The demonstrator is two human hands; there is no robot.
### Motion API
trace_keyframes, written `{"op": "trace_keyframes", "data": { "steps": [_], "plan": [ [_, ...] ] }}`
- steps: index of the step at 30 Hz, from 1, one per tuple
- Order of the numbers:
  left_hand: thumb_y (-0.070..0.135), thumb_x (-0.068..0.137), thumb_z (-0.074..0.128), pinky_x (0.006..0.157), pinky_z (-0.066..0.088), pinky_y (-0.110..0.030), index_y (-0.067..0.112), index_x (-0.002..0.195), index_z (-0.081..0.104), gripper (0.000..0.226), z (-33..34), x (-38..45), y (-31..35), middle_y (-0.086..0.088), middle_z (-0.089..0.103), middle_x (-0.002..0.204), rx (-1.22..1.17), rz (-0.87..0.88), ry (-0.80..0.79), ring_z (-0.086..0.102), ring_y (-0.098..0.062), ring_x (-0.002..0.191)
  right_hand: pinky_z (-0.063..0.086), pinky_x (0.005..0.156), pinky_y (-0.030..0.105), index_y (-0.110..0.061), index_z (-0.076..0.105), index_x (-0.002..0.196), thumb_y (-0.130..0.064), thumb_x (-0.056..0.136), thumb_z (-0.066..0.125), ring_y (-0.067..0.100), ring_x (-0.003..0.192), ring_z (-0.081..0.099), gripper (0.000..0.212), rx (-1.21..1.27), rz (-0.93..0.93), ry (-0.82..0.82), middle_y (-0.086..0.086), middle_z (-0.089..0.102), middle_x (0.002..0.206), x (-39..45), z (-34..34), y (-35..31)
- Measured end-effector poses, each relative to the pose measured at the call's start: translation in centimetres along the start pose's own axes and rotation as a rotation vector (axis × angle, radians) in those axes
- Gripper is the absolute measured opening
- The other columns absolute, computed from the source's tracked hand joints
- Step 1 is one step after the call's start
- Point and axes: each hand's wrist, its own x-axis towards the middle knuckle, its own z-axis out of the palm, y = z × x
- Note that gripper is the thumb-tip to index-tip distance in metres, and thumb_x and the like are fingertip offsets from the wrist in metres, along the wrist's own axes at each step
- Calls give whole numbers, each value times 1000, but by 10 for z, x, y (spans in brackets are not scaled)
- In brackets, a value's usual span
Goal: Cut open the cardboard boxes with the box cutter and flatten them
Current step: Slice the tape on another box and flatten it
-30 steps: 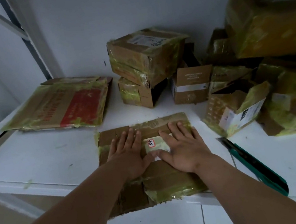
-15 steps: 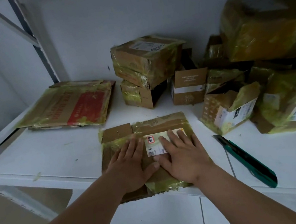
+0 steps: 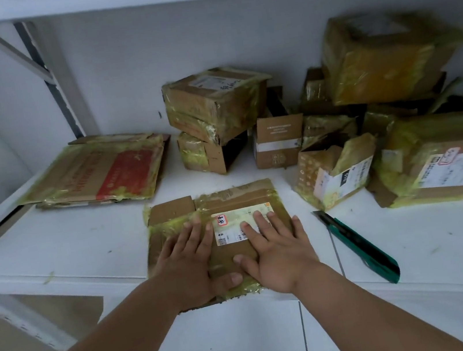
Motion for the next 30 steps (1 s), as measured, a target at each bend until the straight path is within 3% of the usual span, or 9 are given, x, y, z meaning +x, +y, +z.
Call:
{"op": "trace_keyframes", "data": {
  "steps": [3, 7, 14, 17, 19, 22, 25, 28, 30],
  "plan": [
    [99, 39, -20, 121, -5, -44, 25, 152, -22, 135, 5, -9, 1, 8, -27, 159, -4, -30, 45, -24, -13, 146, -21, 114, 56, -41, -14, 154, -78, 89, 7, 18, 148, -27, 78, -6, 48, -12, -11, -26, 160, -2, -1, -3],
    [99, 43, -13, 121, -6, -45, 27, 151, -23, 131, 6, -14, 3, 11, -28, 158, -40, -63, 17, -24, -12, 146, -19, 116, 55, -41, -14, 154, -78, 88, 6, 22, 148, -25, 78, 36, 76, 8, -10, -25, 161, -9, 3, -5],
    [97, 37, -5, 120, -8, -47, 27, 150, -27, 134, -3, -17, 9, 13, -32, 156, -76, -103, -81, -26, -12, 146, -5, 122, 42, -38, 10, 157, -65, 95, 36, 25, 150, -20, 72, 265, 82, 28, -1, -16, 165, -11, -7, 11],
    [98, 42, 1, 120, -8, -48, 28, 150, -26, 131, -2, -17, 10, 15, -33, 154, -99, -117, -103, -27, -12, 145, -3, 122, 43, -38, 11, 157, -69, 93, 38, 31, 150, -19, 76, 295, 148, 37, 7, -19, 164, -16, -3, 13],
    [97, 59, 15, 120, -8, -48, 31, 151, -23, 119, -3, -17, 8, 18, -32, 153, -145, -126, -96, -26, -10, 145, -1, 122, 45, -41, 9, 156, -72, 92, 36, 30, 151, -12, 76, 286, 166, 16, 8, -18, 164, -17, -2, 12],
    [64, 91, 45, 121, -6, -44, 32, 155, -6, 88, -4, -21, 1, 20, -16, 159, -296, -126, 10, -16, -6, 148, 1, 122, 45, -44, 11, 155, -73, 90, 38, 29, 152, -7, 76, 304, 165, -3, 6, -16, 165, -18, -6, 13],
    [47, 96, 48, 121, -6, -43, 32, 156, 6, 75, -2, -27, -1, 20, -2, 162, -364, -165, 80, -9, -9, 150, 7, 122, 43, -45, 19, 154, -73, 89, 43, 30, 152, -2, 74, 357, 166, -4, 6, -12, 165, -21, -6, 16],
    [50, 96, 41, 118, -8, -50, 43, 154, 11, 66, 5, -33, 12, 22, -3, 161, -350, -298, 122, -14, -13, 149, 18, 119, 41, -48, 31, 149, -64, 93, 46, 31, 150, 7, 61, 386, 201, 35, 7, -3, 166, -25, -8, 17],
    [54, 92, 45, 117, -1, -56, 52, 150, 17, 64, 6, -37, 19, 22, -5, 161, -422, -403, 133, -14, -18, 149, 26, 115, 39, -48, 43, 143, -49, 98, 46, 31, 145, 20, 45, 389, 217, 92, 4, 13, 164, -29, -11, 18]
  ]
}}
